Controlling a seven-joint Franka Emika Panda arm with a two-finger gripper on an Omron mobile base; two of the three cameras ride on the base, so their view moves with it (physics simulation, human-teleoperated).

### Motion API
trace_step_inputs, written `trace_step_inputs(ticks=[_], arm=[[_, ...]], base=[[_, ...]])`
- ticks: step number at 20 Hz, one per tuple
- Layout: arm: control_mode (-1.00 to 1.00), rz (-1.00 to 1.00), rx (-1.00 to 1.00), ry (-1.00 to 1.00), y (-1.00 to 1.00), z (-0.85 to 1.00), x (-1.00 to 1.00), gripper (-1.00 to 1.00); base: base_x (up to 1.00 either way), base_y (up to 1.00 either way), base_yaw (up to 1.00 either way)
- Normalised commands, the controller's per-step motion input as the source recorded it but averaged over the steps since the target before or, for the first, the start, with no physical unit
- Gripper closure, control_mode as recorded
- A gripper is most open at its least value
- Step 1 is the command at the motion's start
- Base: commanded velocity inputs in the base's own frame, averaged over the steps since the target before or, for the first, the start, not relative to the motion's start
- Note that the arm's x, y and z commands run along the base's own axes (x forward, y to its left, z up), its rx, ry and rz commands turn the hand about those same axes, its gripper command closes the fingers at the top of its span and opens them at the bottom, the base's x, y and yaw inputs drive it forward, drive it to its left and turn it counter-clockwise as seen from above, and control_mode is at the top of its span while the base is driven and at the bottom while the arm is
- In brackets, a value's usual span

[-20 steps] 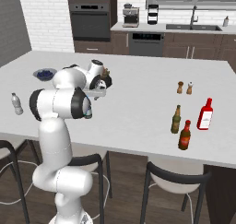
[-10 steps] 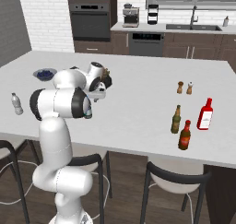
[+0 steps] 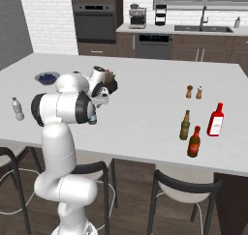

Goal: Move the plastic bottles in the middle to the plastics group, and the glass bottles in the middle to the glass group.

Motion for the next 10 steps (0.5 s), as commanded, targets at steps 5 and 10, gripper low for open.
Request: trace_step_inputs(ticks=[5,10], arm=[[-1.0,0.0,0.0,0.0,0.0,-0.14,0.0,-1.0],[-1.0,0.0,0.0,0.0,0.0,-0.15,0.0,1.0]], base=[[0.0,0.0,0.0],[0.0,0.0,0.0]])
